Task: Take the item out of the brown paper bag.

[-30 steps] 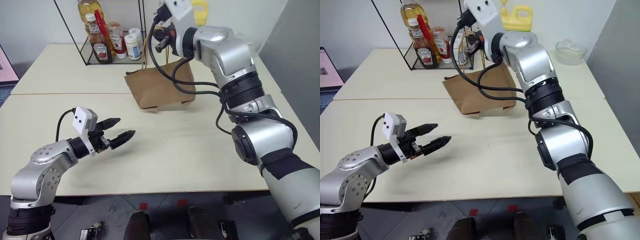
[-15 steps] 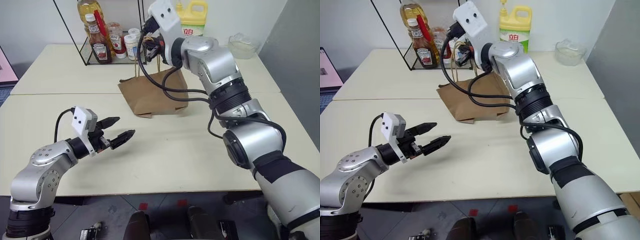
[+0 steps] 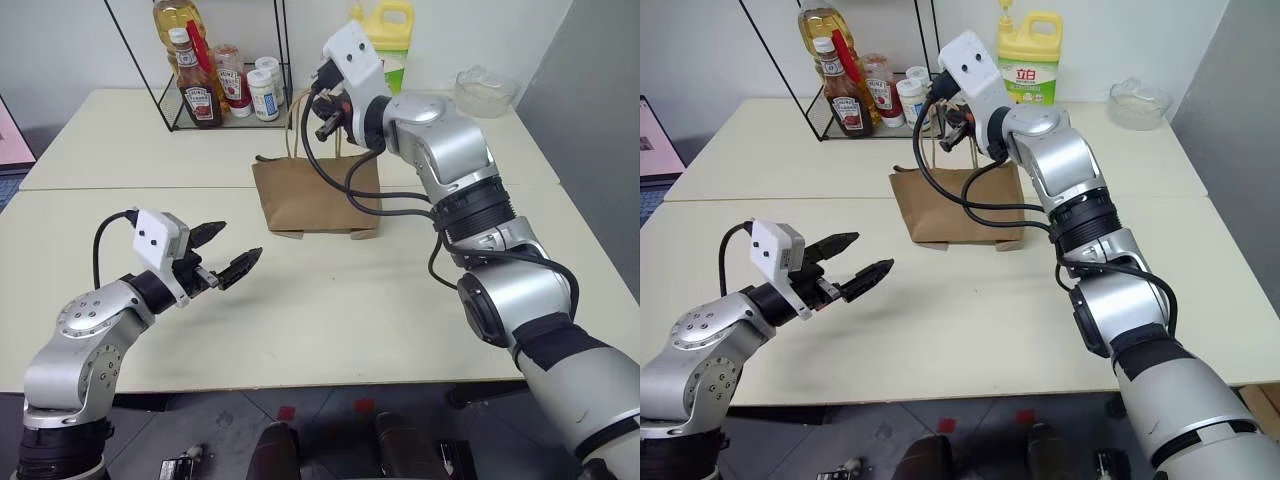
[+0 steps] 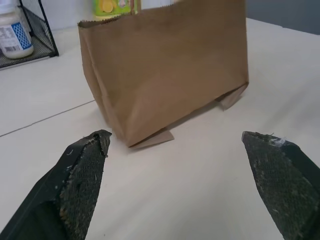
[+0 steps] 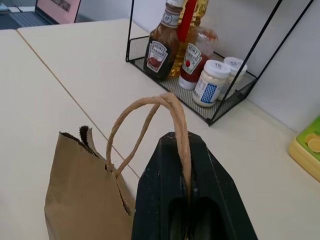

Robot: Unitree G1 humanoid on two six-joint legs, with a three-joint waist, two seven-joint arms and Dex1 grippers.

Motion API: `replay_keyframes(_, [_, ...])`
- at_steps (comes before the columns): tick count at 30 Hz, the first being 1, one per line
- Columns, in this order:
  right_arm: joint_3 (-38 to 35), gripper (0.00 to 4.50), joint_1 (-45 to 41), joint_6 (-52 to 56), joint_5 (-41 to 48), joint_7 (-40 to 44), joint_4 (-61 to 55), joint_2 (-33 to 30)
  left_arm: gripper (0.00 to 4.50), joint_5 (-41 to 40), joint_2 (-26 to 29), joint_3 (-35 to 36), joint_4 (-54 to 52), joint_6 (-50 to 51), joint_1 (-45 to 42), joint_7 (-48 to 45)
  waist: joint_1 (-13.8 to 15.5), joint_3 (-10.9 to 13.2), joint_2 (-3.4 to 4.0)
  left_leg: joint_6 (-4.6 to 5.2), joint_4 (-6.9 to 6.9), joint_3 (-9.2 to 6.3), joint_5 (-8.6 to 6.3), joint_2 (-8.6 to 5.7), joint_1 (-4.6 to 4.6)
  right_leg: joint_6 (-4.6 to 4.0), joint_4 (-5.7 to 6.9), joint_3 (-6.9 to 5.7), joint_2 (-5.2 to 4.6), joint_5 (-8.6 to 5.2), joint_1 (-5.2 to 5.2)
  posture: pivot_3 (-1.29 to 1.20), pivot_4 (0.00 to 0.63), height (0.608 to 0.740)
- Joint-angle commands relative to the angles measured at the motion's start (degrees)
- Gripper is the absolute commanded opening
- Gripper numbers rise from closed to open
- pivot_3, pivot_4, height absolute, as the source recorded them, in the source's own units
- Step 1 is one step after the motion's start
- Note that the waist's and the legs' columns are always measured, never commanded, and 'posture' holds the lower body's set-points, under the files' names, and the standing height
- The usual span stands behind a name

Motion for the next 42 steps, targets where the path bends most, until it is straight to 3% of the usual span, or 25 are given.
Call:
replay_keyframes(1, [-0.2, 0.02, -0.4, -0.4, -0.4, 0.7, -3.9, -0.7, 4.50, -1.1, 2.9, 2.7, -2.9, -0.3, 0.5, -2.2, 0.0, 0.0, 0.00, 0.01, 0.00, -0.01, -0.01, 0.00, 0.01, 0.00, 0.01, 0.00, 0.00, 0.00, 0.00, 0.00, 0.150, 0.740])
replay_keyframes(6, [0.1, 0.02, 1.1, -0.2, -0.5, 1.5, -4.8, -1.2, 4.50, -2.7, 5.3, 4.0, -3.9, 0.4, 0.0, -3.6, 0.0, 0.0, 0.00, 0.08, 0.00, -0.03, -0.05, -0.01, 0.01, 0.00, 0.00, -0.02, 0.00, 0.00, 0.02, 0.00, 0.150, 0.740])
replay_keyframes(26, [0.7, 0.02, 2.6, -0.7, -0.8, 3.8, -4.4, -2.6, 4.50, -10.9, 5.3, 8.0, -8.9, 6.1, -0.9, 0.6, 0.0, 0.0, -0.01, 0.10, 0.01, -0.06, -0.06, 0.00, 0.02, 0.00, 0.01, -0.06, 0.00, 0.00, 0.04, 0.00, 0.150, 0.740])
replay_keyframes(29, [0.8, 0.63, 3.2, -0.5, -0.9, 4.1, -5.0, -2.6, 4.50, -11.3, 5.4, 7.1, -9.2, 6.8, -2.2, 1.8, 0.0, 0.0, -0.01, 0.10, 0.02, -0.08, -0.06, 0.00, 0.02, 0.00, 0.01, -0.08, 0.00, 0.00, 0.05, 0.00, 0.150, 0.740])
replay_keyframes(36, [1.6, 3.05, 5.5, 1.8, -1.0, 7.0, -9.3, -4.3, 4.50, -10.9, 5.5, 5.5, -8.0, 7.8, -5.6, 2.5, 0.0, 0.0, -0.01, 0.06, 0.02, -0.11, -0.03, -0.01, 0.01, 0.00, 0.01, -0.11, 0.00, 0.00, 0.06, 0.00, 0.150, 0.740])
replay_keyframes(40, [2.2, 4.47, 9.9, 7.1, 0.4, 10.9, -19.5, -7.7, 4.50, -10.8, 5.4, 5.2, -7.9, 8.1, -6.5, 2.6, 0.2, 0.0, -0.01, -0.01, 0.02, -0.17, 0.01, -0.01, 0.01, 0.00, -0.02, -0.17, 0.00, 0.00, 0.10, 0.00, 0.150, 0.740])
replay_keyframes(42, [2.1, 4.47, 13.7, 11.2, 2.0, 13.4, -27.5, -10.9, 4.50, -10.6, 5.5, 4.7, -7.7, 8.6, -6.8, 2.9, 0.2, 0.0, -0.01, -0.01, 0.02, -0.21, 0.00, -0.02, -0.01, 0.00, -0.03, -0.21, 0.00, 0.00, 0.11, 0.00, 0.150, 0.740])
